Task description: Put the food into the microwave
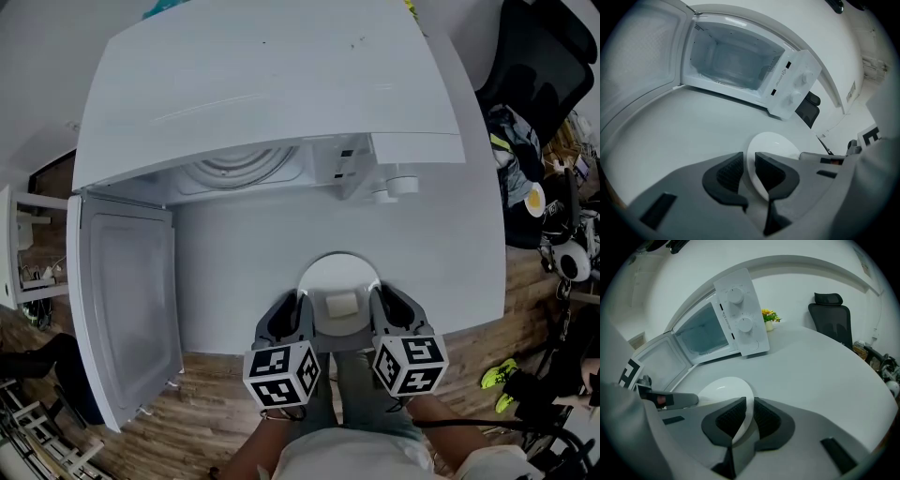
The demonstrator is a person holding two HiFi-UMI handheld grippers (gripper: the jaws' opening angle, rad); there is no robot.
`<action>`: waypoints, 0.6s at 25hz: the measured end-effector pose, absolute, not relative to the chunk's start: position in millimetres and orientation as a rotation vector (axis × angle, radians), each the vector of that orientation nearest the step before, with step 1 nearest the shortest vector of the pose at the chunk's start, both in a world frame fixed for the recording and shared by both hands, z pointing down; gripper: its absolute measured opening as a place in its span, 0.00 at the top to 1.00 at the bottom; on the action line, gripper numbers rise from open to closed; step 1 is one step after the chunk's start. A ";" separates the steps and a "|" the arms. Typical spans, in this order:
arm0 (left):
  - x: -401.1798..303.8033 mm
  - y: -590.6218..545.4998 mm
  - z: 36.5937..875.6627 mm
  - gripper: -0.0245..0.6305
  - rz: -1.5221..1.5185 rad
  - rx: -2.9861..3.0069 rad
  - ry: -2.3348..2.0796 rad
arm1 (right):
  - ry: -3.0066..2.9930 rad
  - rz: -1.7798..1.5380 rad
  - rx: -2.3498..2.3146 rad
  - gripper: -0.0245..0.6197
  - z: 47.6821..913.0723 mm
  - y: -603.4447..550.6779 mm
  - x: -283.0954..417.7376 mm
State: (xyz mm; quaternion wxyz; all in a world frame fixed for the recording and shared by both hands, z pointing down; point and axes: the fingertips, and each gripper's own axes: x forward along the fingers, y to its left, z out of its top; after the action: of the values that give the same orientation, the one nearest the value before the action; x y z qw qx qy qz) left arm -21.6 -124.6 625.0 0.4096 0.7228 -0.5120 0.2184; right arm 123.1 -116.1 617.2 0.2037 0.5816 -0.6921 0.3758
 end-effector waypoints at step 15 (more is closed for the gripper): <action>-16.7 -121.7 627.0 0.84 0.540 1.799 -1.290 | -1.937 1.078 1.641 0.88 617.3 -116.4 123.2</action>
State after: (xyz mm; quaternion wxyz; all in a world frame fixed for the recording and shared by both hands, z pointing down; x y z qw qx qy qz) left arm -16.7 -121.7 627.0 0.4183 0.7170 -0.5144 0.2151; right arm 123.2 -116.4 617.3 0.1906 0.5840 -0.6895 0.3836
